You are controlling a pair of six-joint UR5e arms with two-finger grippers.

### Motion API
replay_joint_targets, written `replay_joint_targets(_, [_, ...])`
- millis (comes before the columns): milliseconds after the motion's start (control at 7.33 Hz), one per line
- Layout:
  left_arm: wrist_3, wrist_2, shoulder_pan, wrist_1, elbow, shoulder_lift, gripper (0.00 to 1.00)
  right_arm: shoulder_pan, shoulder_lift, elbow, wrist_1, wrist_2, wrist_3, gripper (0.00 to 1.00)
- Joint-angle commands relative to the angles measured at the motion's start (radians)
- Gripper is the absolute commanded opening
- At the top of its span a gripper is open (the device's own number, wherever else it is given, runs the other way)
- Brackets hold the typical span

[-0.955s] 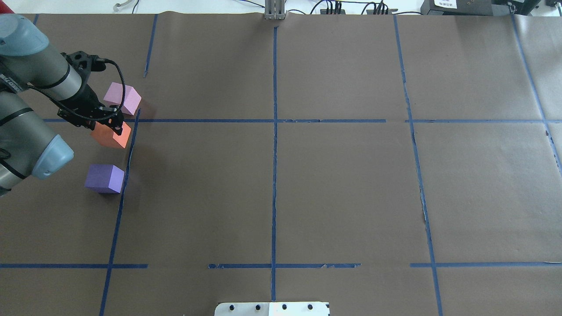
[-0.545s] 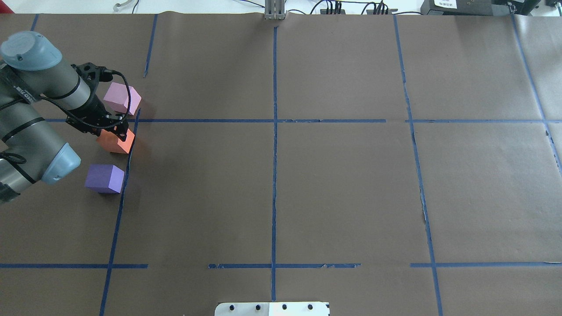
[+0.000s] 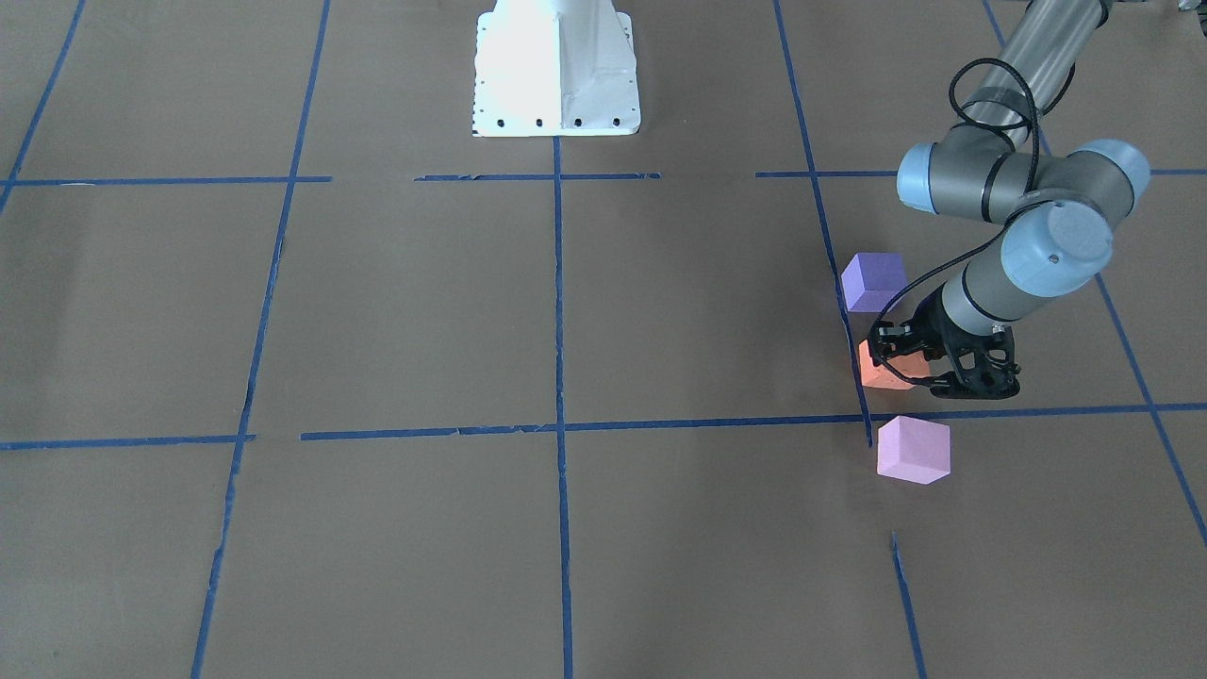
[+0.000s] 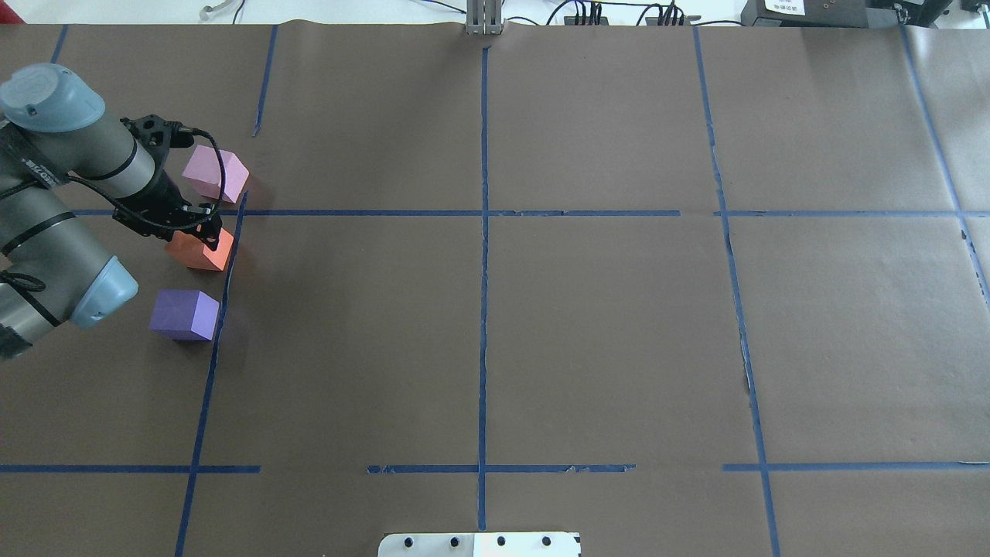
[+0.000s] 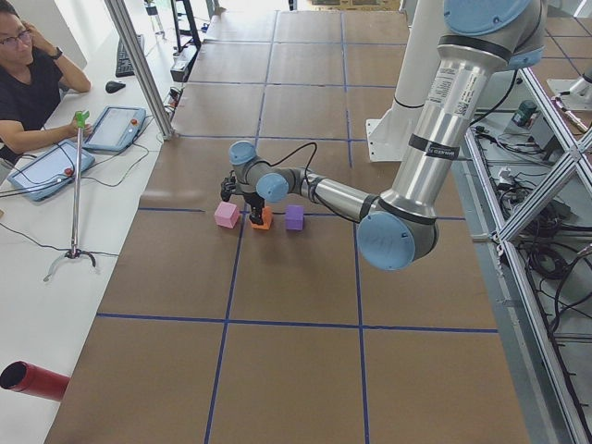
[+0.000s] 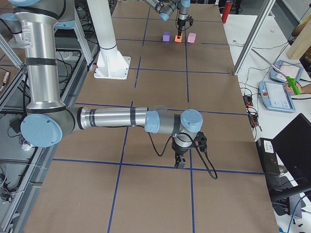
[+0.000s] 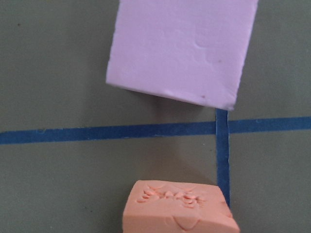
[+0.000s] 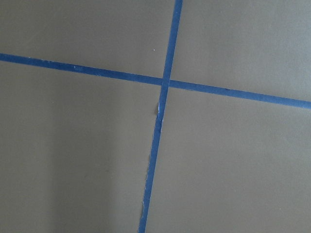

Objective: Arrange blocks in a line
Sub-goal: 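Open the left gripper and withdraw it from the cubes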

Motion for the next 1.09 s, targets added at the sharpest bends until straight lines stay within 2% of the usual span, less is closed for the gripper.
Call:
replay_joint_targets(0, [-0.005,-0.002,-0.001,-0.002,-0.003,-0.01,1.0,0.0,0.0,0.0,0.0,0.0,0.0,1.0])
replay_joint_targets(273, [-0.007,-0.002,-0.001,-0.002,-0.008,-0.013,1.0,0.0,0.0,0.0,0.0,0.0,0.0,1.0])
replay_joint_targets(409, [-0.004,-0.002,-0.008,0.001,-0.034,-0.01,1.0,0.0,0.0,0.0,0.0,0.0,0.0,1.0])
replay_joint_targets(682, [0.033,-0.008,-0.097,0.062,-0.13,0.001,1.0,0.0,0.0,0.0,0.0,0.0,0.0,1.0])
replay_joint_targets(955, [0.292,-0.01,-0.207,0.362,-0.271,0.001,1.0,0.0,0.0,0.0,0.0,0.0,0.0,1.0])
